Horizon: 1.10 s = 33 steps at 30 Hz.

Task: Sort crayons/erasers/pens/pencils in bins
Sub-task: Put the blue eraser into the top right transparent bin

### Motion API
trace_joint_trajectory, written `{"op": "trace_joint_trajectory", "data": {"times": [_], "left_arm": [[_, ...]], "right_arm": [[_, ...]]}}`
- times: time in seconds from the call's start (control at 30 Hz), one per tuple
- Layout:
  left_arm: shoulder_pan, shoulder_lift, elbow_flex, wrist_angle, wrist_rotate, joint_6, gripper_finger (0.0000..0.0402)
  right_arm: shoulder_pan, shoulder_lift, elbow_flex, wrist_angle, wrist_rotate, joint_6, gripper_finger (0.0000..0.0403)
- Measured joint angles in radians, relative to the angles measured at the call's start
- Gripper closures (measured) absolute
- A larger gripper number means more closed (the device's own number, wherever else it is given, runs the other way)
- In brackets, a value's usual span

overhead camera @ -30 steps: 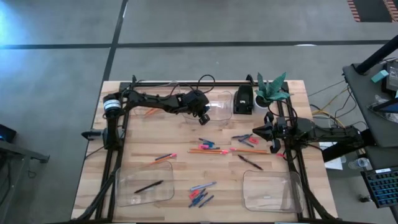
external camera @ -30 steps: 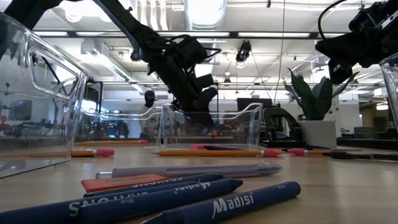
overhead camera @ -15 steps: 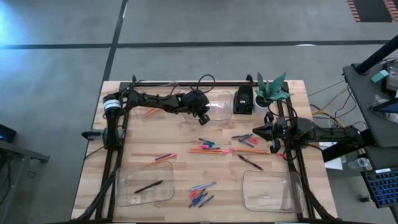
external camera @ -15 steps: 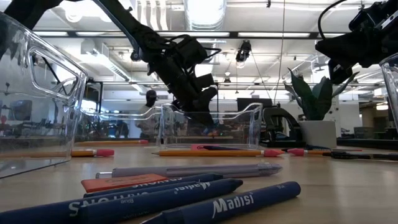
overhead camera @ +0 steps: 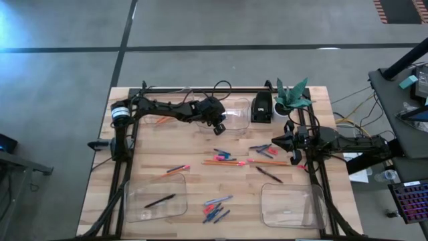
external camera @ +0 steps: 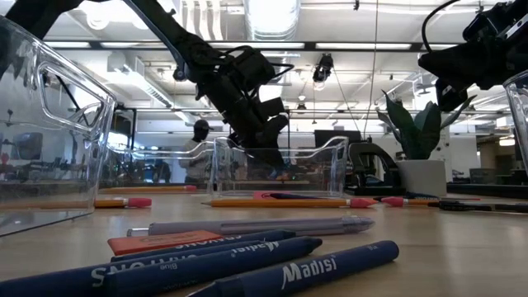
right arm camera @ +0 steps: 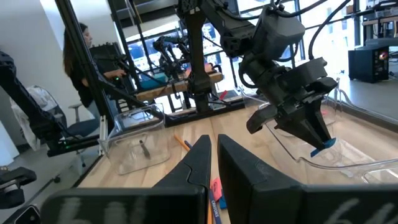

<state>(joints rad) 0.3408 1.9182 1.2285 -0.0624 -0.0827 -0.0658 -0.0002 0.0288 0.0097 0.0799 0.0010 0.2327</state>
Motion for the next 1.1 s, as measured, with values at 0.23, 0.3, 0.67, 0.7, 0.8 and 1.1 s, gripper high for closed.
{"op": "trace_joint_trajectory", "data": {"times": [0.23,0.3,0.67,0.7,0.8,1.1], "left_arm": [[-0.002,0.000,0.000,-0.009,0.017,0.024,0.0352],[-0.002,0.000,0.000,-0.008,0.034,0.050,0.0352],[-0.002,0.000,0.005,0.001,0.036,-0.058,0.0352],[-0.002,0.000,0.005,0.001,0.036,-0.060,0.0352],[-0.002,0.000,0.005,0.003,0.034,-0.087,0.0352],[0.000,0.000,0.016,0.029,0.029,-0.111,0.0352]], "right_arm": [[0.000,0.000,0.000,0.000,0.000,0.000,0.0380],[0.000,0.000,0.000,0.000,0.000,0.000,0.0380],[0.000,0.000,0.000,0.000,0.000,0.000,0.0380],[0.000,0.000,0.000,0.000,0.000,0.000,0.0380],[0.000,0.000,0.000,0.000,0.000,0.000,0.0380],[0.000,0.000,0.000,0.000,0.000,0.000,0.0380]]}}
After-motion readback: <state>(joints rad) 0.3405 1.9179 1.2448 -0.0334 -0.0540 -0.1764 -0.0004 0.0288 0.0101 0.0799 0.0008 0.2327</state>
